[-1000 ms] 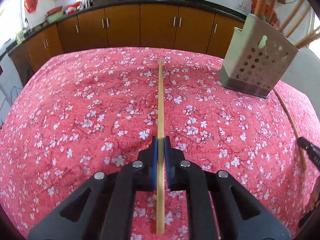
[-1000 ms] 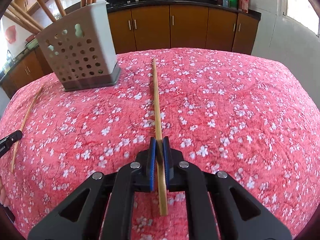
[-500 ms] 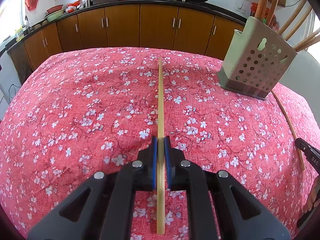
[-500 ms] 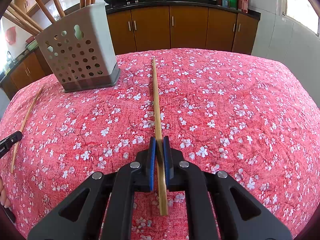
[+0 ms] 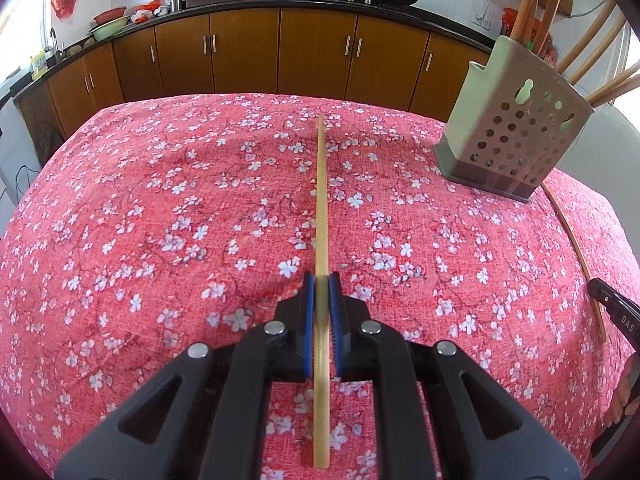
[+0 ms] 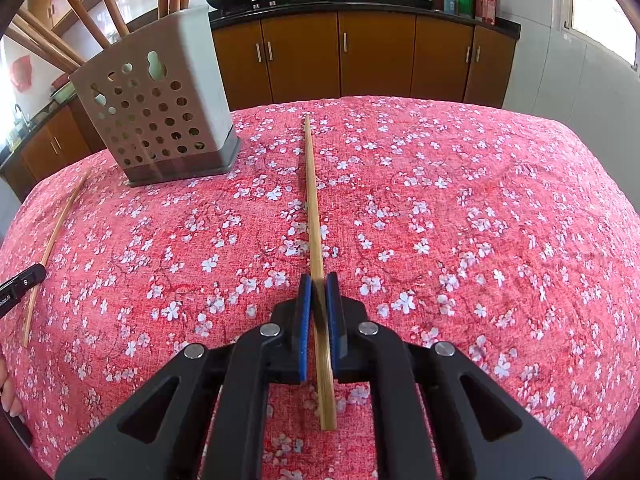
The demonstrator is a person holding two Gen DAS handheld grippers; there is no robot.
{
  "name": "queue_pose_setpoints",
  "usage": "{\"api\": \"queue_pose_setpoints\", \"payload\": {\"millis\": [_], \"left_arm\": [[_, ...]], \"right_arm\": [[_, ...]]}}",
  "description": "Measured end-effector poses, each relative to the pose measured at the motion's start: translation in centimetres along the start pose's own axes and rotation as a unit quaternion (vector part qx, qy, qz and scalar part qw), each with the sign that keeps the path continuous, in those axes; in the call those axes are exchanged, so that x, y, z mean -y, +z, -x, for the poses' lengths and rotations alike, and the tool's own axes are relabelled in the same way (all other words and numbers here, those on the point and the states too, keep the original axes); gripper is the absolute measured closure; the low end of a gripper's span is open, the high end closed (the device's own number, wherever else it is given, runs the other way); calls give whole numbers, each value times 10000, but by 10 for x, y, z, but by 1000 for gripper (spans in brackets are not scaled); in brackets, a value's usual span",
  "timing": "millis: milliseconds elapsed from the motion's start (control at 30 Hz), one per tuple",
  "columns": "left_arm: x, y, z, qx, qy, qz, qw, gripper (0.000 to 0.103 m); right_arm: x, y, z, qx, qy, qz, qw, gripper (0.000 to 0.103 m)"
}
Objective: Organize utensils
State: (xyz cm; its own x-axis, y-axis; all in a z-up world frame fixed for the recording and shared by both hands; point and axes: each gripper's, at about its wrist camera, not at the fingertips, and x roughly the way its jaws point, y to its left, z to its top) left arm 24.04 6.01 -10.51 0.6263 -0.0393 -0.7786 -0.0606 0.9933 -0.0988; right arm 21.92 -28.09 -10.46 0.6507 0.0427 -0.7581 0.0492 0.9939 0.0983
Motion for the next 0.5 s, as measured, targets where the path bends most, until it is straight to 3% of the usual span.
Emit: {"api": "queue_pose_setpoints", "payload": {"millis": [500], "left_arm": [[-1,0,0,0,-11,10,10000,92]], "right_arm": [[1,0,0,1,16,-20,10000,95]]}}
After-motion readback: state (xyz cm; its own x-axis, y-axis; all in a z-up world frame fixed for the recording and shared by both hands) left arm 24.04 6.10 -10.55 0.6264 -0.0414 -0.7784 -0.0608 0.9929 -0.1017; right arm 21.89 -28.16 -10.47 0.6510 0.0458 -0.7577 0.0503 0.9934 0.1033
